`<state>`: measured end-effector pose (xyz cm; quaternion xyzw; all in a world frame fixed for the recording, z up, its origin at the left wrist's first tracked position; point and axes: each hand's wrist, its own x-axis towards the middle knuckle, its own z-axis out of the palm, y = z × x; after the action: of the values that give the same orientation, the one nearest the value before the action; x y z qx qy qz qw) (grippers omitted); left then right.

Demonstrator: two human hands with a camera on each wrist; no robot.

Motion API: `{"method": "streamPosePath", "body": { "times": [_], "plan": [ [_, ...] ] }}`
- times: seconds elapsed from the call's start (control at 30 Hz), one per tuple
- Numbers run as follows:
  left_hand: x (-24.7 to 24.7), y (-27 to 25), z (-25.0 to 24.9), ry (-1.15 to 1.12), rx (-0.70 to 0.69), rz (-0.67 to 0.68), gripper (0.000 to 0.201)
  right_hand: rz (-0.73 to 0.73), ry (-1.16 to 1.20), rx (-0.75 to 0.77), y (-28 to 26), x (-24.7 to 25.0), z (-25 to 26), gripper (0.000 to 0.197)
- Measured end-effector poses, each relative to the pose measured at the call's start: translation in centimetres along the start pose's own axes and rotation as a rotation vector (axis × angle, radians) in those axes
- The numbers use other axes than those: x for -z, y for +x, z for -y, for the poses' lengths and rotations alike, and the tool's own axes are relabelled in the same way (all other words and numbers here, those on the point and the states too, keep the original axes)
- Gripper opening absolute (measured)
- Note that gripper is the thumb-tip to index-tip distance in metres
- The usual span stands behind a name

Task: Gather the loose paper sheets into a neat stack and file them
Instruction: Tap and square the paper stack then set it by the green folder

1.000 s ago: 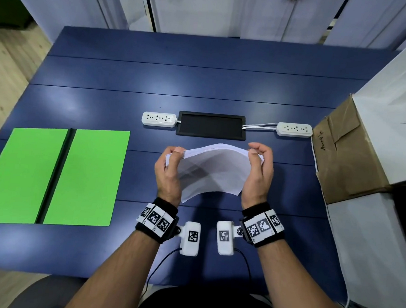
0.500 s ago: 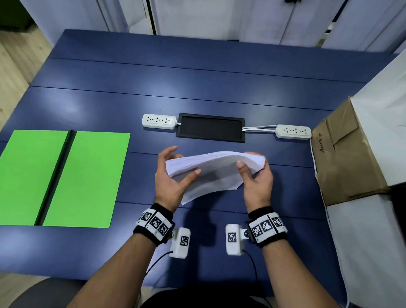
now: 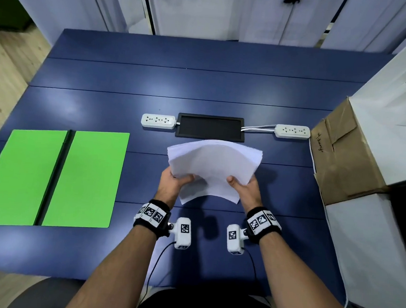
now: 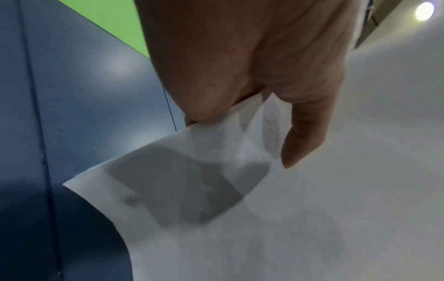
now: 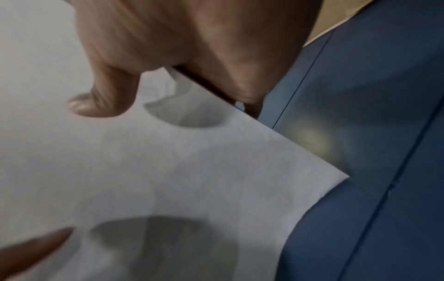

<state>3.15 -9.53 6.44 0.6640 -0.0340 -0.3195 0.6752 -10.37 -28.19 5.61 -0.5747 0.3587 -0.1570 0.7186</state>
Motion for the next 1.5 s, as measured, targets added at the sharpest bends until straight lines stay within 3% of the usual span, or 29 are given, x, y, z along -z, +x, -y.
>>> {"method": "streamPosePath", "body": {
  "times": [0.1,0.2,0.4,0.6,0.77,0.93,1.17,1.3,1.5],
  "plan": [
    [0.1,0.1,0.4,0.016,0.023,0.031,0.041,-0.013,0.035,-0.004,0.3,0.2,-0.3,0.064],
    [0.1,0.2,1.1,0.021,0.059,0.055,0.037,-0.008,0.029,-0.035,0.4,0.2,-0.9,0.05],
    [0.3,0.9,2.2,0.023,0.122,0.024,0.055,0.003,0.006,-0.057,0.4,0.4,-1.7,0.034],
    [0.5,0.7,2.1,0.083,0.133,0.034,0.051,-0.017,-0.046,-0.102,0.3,0.5,-2.4,0.039],
    [1.3,-0.2,0.1,0.178,0.021,0.095,0.042,-0.005,-0.072,-0.059,0.0,1.0,-0.9,0.038],
    [0.3,-0.8,-2.7,0.133,-0.143,0.092,0.043,-0.033,-0.028,0.056,-0.9,0.3,0.8,0.031],
    [-1.2,-1.5,-1.8,0.024,-0.24,-0.098,0.034,-0.194,0.032,0.124,-1.9,-2.5,0.4,0.032],
    [-1.3,-1.6,-0.9,0.034,-0.224,-0.161,0.034,-0.184,0.016,0.119,-1.7,-3.7,-0.5,0.037],
    [-0.8,-1.1,-0.1,0.07,-0.112,-0.116,0.031,-0.178,-0.058,0.052,-0.6,-2.6,-1.7,0.036]
  ]
}}
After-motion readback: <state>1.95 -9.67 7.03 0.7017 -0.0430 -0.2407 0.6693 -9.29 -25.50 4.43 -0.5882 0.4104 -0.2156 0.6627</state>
